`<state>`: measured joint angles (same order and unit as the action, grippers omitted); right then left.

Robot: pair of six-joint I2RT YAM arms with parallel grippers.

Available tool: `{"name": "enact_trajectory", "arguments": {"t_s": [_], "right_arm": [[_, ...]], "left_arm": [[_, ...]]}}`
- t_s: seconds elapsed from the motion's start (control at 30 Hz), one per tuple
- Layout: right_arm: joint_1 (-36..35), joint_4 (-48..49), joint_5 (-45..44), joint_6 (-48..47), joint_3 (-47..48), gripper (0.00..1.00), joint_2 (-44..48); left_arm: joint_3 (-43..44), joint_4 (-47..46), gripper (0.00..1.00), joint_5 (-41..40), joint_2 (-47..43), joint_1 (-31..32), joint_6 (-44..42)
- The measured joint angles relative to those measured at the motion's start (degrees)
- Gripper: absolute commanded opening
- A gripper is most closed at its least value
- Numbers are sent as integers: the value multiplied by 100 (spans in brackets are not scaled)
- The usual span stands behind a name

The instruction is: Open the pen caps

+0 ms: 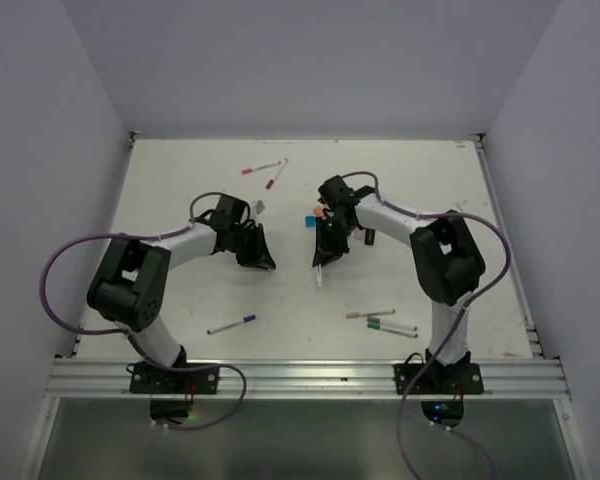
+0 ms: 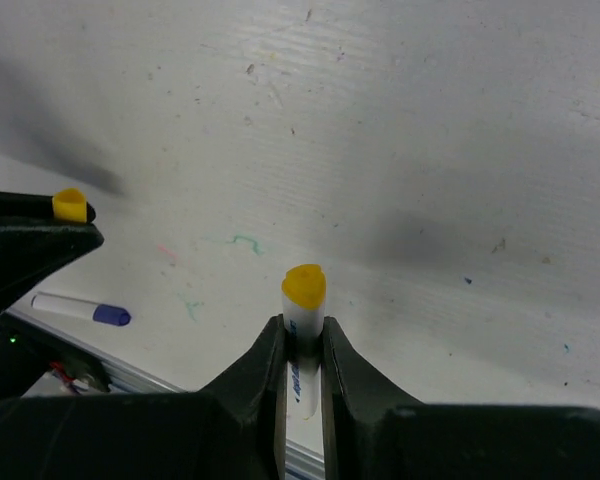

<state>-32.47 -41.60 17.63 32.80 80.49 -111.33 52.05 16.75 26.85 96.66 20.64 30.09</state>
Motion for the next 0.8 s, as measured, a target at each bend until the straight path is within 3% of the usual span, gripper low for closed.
{"name": "enact_trajectory", "arguments": {"t_s": [0.23, 0.5, 0.63, 0.8], "right_arm": [[-127, 50, -72, 22, 92, 0, -549], [-188, 68, -190, 42, 376, 1, -758], [-188, 92, -223, 52, 496, 7, -820], [-188, 57, -236, 52, 608, 17, -907]], "left_arm": [[-7, -190, 12, -13, 44, 70, 212], [-96, -243, 27, -140, 109, 83, 232], [-136, -256, 33, -149, 181, 83, 232], [-136, -350, 34, -114, 186, 92, 234]]}}
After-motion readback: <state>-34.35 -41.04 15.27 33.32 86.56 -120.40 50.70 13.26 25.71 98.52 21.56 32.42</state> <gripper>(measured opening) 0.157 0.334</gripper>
